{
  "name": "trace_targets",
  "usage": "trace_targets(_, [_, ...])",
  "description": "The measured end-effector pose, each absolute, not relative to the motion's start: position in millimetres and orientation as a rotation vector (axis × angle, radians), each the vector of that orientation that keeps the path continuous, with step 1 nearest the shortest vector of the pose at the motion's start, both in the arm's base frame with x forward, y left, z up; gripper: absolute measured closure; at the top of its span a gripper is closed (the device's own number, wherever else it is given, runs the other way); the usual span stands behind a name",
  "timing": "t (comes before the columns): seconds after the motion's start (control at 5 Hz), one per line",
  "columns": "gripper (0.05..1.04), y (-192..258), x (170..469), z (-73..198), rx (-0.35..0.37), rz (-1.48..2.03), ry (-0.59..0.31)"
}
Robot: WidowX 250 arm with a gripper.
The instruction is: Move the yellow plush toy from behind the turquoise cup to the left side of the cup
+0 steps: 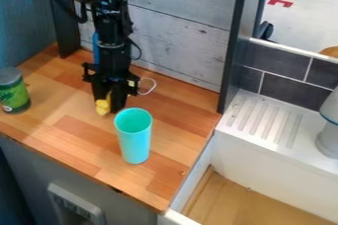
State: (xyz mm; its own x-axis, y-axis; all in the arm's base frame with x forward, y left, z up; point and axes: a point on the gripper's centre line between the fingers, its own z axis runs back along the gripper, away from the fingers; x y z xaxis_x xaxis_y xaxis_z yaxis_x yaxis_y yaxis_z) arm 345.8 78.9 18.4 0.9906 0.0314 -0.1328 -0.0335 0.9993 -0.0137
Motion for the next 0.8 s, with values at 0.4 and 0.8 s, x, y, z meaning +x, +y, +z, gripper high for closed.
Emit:
trace_targets(0.4, [0.717,55.2,319.9,55.1,-0.037,-0.049,0.077])
trace_targets(0.8, [0.719,73.5,251.5,38.8,-0.031,0.023,0.317])
